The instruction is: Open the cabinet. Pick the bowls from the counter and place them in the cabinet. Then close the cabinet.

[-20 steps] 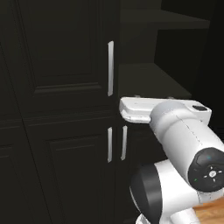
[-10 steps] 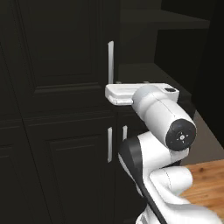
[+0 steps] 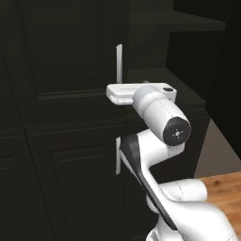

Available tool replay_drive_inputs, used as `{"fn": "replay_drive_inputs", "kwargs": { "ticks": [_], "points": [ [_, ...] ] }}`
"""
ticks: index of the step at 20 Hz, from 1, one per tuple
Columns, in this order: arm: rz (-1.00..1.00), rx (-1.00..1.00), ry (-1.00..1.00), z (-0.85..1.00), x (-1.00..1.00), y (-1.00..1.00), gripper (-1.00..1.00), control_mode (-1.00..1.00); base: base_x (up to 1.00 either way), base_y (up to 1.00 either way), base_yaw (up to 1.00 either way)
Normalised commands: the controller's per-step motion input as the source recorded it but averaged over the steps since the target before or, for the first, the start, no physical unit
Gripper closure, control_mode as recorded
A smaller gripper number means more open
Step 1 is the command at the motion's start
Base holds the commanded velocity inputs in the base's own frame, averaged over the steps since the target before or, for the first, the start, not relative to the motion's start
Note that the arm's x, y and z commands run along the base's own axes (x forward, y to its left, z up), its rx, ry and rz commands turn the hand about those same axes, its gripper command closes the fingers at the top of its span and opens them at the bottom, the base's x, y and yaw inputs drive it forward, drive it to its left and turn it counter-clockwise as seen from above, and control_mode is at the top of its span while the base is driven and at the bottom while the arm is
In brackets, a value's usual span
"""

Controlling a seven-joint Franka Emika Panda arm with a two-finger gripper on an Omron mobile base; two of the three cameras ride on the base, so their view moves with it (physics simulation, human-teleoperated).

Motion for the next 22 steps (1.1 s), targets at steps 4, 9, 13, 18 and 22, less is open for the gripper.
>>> {"fn": "replay_drive_inputs", "kwargs": {
  "ticks": [4,9,13,18,22],
  "points": [
    [0.00,0.00,0.02,0.00,0.63,0.00,-1.00,-1.00,0.00,0.00,0.00],
    [0.00,0.00,0.04,-0.02,0.76,0.03,-1.00,-1.00,0.00,0.00,0.00],
    [0.00,0.00,0.01,-0.14,0.85,0.12,-1.00,-1.00,0.00,0.00,0.00],
    [0.00,-0.02,0.00,-0.23,0.87,0.24,-1.00,-1.00,0.00,0.00,0.00],
    [0.00,-0.04,0.00,-0.29,0.96,0.30,-1.00,-1.00,0.00,0.00,0.00]
  ]
}}
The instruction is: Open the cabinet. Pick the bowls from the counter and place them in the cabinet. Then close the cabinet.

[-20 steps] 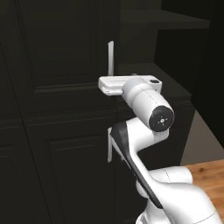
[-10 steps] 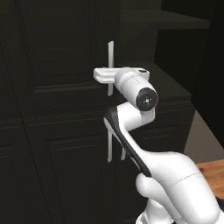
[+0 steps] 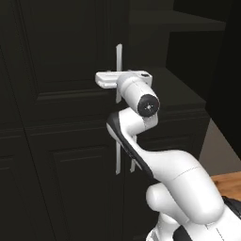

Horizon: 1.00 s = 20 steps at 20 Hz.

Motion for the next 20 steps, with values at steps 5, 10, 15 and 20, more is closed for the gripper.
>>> {"fn": "replay_drive_inputs", "kwargs": {
  "ticks": [5,10,15,20],
  "points": [
    [0.00,-0.02,0.00,-0.10,0.46,0.14,1.00,-1.00,0.00,0.00,0.00],
    [0.00,0.00,0.00,0.00,0.00,0.00,1.00,-1.00,0.00,0.00,0.00],
    [0.00,0.00,0.06,-0.06,-0.37,0.47,1.00,-1.00,0.00,0.00,0.00],
    [-0.06,-0.09,0.08,-0.11,-0.68,1.00,1.00,-1.00,0.00,0.00,0.00]
  ]
}}
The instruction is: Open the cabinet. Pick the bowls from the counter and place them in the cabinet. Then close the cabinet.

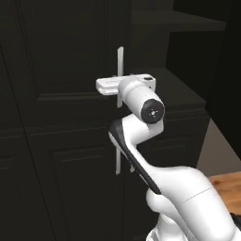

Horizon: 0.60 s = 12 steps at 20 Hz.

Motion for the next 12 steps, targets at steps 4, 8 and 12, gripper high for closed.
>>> {"fn": "replay_drive_inputs", "kwargs": {
  "ticks": [4,8,12],
  "points": [
    [-0.07,-0.16,0.06,-0.37,-0.87,1.00,1.00,-1.00,0.00,0.00,0.00],
    [-0.04,-0.17,0.00,-0.71,-1.00,1.00,1.00,-1.00,0.00,0.00,0.00],
    [-0.02,-0.19,0.00,-0.84,-1.00,1.00,1.00,-1.00,0.00,0.00,0.00]
  ]
}}
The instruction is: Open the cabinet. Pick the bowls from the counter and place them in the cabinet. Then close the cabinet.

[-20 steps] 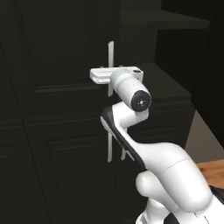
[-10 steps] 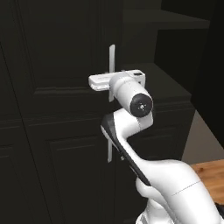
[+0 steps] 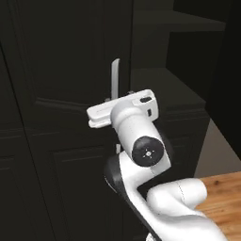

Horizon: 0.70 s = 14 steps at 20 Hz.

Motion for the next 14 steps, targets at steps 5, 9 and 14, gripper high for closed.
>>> {"fn": "replay_drive_inputs", "kwargs": {
  "ticks": [5,9,14],
  "points": [
    [-0.03,-0.17,0.00,-0.93,-0.99,1.00,1.00,-1.00,0.00,0.00,0.00],
    [0.00,-0.04,0.01,-0.09,-0.09,0.33,-1.00,-1.00,0.00,0.00,0.00],
    [0.02,0.04,0.01,-0.37,-0.88,-0.59,-1.00,-1.00,0.00,0.00,0.00]
  ]
}}
